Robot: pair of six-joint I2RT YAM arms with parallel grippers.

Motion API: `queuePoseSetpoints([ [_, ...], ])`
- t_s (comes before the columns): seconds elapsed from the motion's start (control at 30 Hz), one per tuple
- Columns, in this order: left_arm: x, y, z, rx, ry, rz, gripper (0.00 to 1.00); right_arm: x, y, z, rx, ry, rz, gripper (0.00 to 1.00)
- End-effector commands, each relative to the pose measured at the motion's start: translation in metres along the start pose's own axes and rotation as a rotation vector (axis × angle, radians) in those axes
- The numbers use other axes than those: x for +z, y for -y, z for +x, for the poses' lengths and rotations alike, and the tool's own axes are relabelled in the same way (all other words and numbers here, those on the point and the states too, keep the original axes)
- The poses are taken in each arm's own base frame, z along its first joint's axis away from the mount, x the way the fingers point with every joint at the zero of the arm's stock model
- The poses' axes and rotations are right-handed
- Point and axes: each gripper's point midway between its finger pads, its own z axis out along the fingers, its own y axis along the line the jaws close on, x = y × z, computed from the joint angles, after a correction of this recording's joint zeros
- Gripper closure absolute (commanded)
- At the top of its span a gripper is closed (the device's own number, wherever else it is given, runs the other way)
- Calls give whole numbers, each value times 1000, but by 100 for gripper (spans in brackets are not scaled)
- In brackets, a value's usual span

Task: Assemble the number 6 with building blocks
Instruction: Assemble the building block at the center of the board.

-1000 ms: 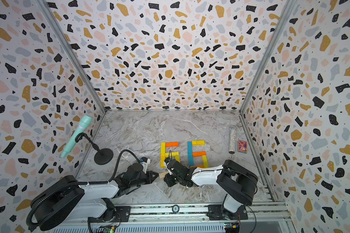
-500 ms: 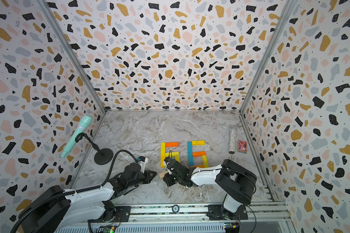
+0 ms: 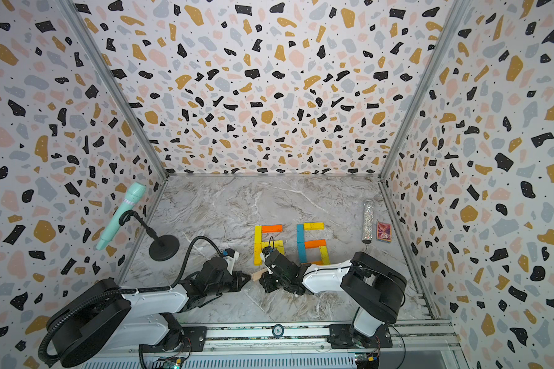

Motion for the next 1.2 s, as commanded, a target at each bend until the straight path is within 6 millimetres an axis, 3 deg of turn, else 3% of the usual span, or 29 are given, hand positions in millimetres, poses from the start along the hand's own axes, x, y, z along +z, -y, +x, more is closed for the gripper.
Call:
queuePoseSetpoints([
  [0.0, 4, 7, -4, 37, -5, 15, 99, 2, 6, 2, 16, -4, 25, 76],
  [0.47, 13, 6, -15, 52, 0, -34, 100, 4, 12, 5, 19, -22, 41, 76],
  [0.83, -15, 1, -27, 66, 77, -98, 100, -6, 15, -1, 5, -11, 55, 77],
  [1.17, -16, -6, -21, 78, 81, -103, 100, 4, 17, -1, -5, -28, 63, 77],
])
